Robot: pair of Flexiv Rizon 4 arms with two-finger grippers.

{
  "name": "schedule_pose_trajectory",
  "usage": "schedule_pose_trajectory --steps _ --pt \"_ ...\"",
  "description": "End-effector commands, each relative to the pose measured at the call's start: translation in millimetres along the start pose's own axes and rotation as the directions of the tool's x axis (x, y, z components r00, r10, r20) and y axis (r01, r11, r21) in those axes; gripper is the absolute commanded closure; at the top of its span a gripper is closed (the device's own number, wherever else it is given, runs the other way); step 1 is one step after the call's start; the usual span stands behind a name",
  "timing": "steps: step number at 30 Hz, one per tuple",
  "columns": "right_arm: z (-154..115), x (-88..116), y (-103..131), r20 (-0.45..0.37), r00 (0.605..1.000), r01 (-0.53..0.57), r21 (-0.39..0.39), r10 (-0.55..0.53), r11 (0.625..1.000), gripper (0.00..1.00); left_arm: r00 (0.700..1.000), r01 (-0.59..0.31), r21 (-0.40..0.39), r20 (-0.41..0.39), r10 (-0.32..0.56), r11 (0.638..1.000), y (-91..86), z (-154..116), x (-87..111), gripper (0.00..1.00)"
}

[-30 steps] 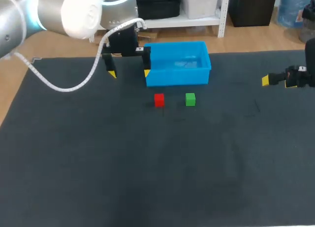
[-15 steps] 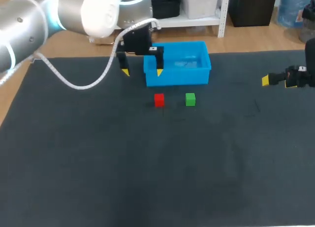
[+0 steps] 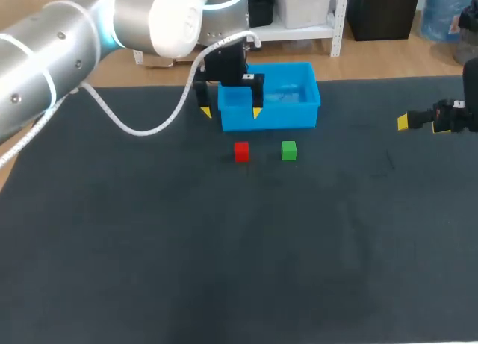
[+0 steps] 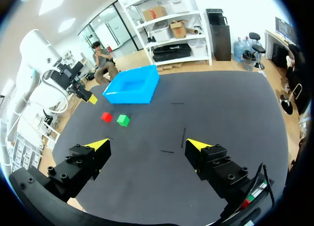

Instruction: Use the left arm to pick the red cube and place it into the blue plastic box first, then use the right arm to grasp the green cube and put it into the same blue plastic box after the first action is fully finished.

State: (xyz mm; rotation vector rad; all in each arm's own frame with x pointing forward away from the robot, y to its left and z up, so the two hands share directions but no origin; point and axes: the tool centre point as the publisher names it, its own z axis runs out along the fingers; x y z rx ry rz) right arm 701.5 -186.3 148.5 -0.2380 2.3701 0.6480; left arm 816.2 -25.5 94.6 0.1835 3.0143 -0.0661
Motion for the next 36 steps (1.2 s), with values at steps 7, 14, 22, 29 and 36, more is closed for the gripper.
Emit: schedule_pose_trajectory --steps 7,14,22,29,36 --pt "0 0 0 0.0 1.0 0.0 0.0 0.0 1.0 0.0 0.998 0.019 0.001 -0.061 -0.019 1.0 -7.0 18 3.3 0.0" --pt "0 0 0 0.0 1.0 0.0 0.0 0.0 1.0 0.0 0.997 0.021 0.007 -0.074 -0.021 1.0 -12.7 27 7.8 0.0" --pt "0 0 0 0.0 1.0 0.0 0.0 0.0 1.0 0.0 0.996 0.066 -0.007 -0.058 -0.066 0.998 -11.0 33 7.5 0.0" --pt "0 0 0 0.0 1.0 0.0 0.0 0.0 1.0 0.0 0.993 0.1 -0.022 -0.059 -0.101 0.995 -7.2 41 11.8 0.0" --pt "0 0 0 0.0 1.0 0.0 0.0 0.0 1.0 0.0 0.985 0.157 -0.02 -0.074 -0.158 0.987 -8.1 50 20.7 0.0"
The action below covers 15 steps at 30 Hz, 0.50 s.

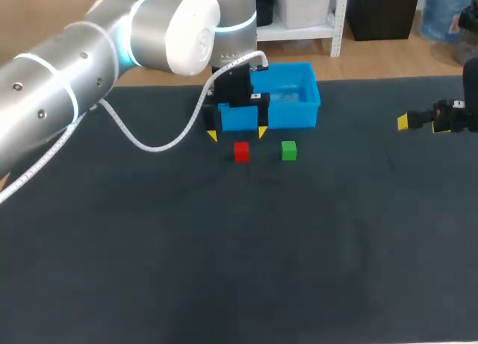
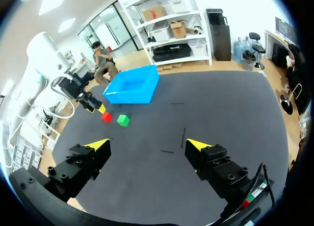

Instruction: Use the left arm to pick the red cube and place it into the blue plastic box first, then use the right arm to grasp the green cube and put it into the same blue plastic box after the first action is fully finished.

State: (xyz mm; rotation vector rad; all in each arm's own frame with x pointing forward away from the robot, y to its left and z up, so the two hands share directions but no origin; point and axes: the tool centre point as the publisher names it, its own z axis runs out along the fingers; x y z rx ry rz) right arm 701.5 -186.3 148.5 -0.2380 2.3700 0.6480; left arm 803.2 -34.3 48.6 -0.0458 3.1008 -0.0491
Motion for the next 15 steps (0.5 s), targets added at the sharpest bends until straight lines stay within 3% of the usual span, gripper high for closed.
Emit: schedule_pose_trajectory --steps 1,15 --pt "0 0 0 0.0 1.0 0.0 0.0 0.0 1.0 0.0 1.0 0.01 0.003 0.001 -0.01 1.0 1.0 6 3.0 0.0" --pt "0 0 0 0.0 1.0 0.0 0.0 0.0 1.0 0.0 1.0 0.01 -0.031 -0.009 -0.01 0.999 -0.3 21 10.0 0.0"
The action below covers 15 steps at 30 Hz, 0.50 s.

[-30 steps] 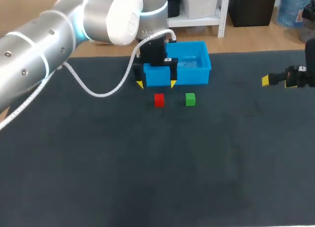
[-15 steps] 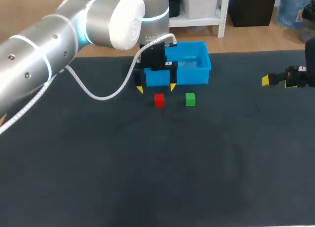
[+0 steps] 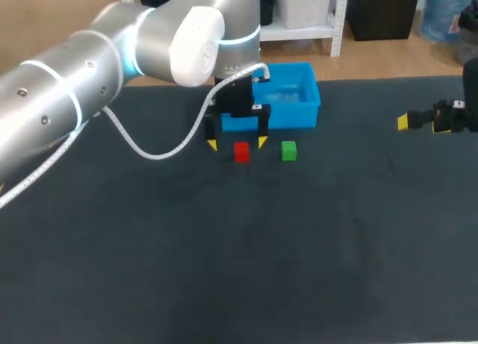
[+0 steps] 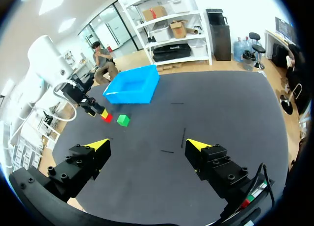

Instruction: Use the left arm to pick the red cube and place it into the blue plastic box first, then use the right arm to grasp the green cube and put it into the same blue plastic box after the first action is fully finished.

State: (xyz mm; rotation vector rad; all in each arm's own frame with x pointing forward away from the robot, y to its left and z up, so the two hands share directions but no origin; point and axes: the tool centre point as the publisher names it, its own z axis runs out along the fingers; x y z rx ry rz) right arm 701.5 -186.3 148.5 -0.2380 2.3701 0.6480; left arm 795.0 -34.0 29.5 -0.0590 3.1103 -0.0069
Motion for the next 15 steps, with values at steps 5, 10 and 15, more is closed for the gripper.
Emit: schedule_pose_trajectory --steps 5,10,15 --pt "0 0 0 0.0 1.0 0.0 0.0 0.0 1.0 0.0 1.0 0.002 -0.009 -0.001 -0.002 1.0 -2.1 8 0.2 0.0" --pt "0 0 0 0.0 1.0 0.0 0.0 0.0 1.0 0.0 1.0 -0.002 -0.013 0.001 0.002 1.0 -2.2 16 -0.5 0.0" --pt "0 0 0 0.0 1.0 0.0 0.0 0.0 1.0 0.0 1.0 -0.002 -0.013 -0.005 0.002 1.0 -2.6 21 -0.8 0.0"
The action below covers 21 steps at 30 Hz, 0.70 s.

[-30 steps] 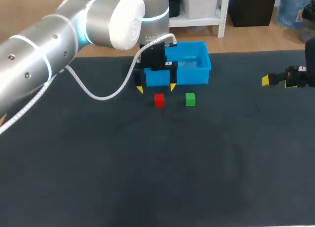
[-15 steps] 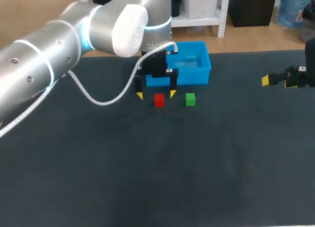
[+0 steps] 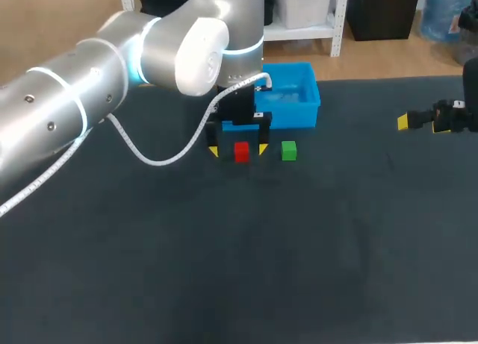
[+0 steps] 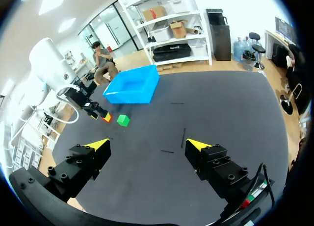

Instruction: Use the left arm to pick the red cube and place it into the blue plastic box first, then use the right arm to grasp the green cube and put it into the same blue plastic box after the first action is fully finished.

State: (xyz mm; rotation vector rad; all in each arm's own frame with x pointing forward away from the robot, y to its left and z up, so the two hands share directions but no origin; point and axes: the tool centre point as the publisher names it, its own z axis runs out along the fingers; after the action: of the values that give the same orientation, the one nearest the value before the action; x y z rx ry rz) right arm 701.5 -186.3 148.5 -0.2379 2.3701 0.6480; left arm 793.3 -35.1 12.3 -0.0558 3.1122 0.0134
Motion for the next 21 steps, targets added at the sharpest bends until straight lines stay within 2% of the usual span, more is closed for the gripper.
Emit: schedule_pose_trajectory --steps 1,17,18,19,20,21 --pt "-0.3 0.0 0.2 0.0 1.0 0.0 0.0 0.0 1.0 0.0 1.0 0.0 0.0 -0.004 0.0 1.0 -1.9 5.4 -3.7 0.0" --pt "-0.3 0.0 0.2 0.0 1.0 0.0 0.0 0.0 1.0 0.0 1.0 -0.002 0.005 -0.008 0.002 1.0 -3.3 9.3 -11.0 0.0" --pt "-0.3 0.0 0.2 0.0 1.0 0.0 0.0 0.0 1.0 0.0 1.0 -0.003 0.005 -0.009 0.003 1.0 -3.6 10.3 -11.0 0.1" --pt "-0.3 0.0 0.2 0.0 1.0 0.0 0.0 0.0 1.0 0.0 1.0 -0.004 0.004 -0.011 0.004 1.0 -3.6 11.0 -10.8 0.29" --pt "-0.3 0.0 0.2 0.0 1.0 0.0 0.0 0.0 1.0 0.0 1.0 -0.005 0.004 -0.013 0.005 1.0 -3.6 11.6 -10.5 0.55" --pt "-0.3 0.0 0.2 0.0 1.0 0.0 0.0 0.0 1.0 0.0 1.0 -0.005 0.004 -0.014 0.005 1.0 -3.5 11.8 -10.4 0.63"
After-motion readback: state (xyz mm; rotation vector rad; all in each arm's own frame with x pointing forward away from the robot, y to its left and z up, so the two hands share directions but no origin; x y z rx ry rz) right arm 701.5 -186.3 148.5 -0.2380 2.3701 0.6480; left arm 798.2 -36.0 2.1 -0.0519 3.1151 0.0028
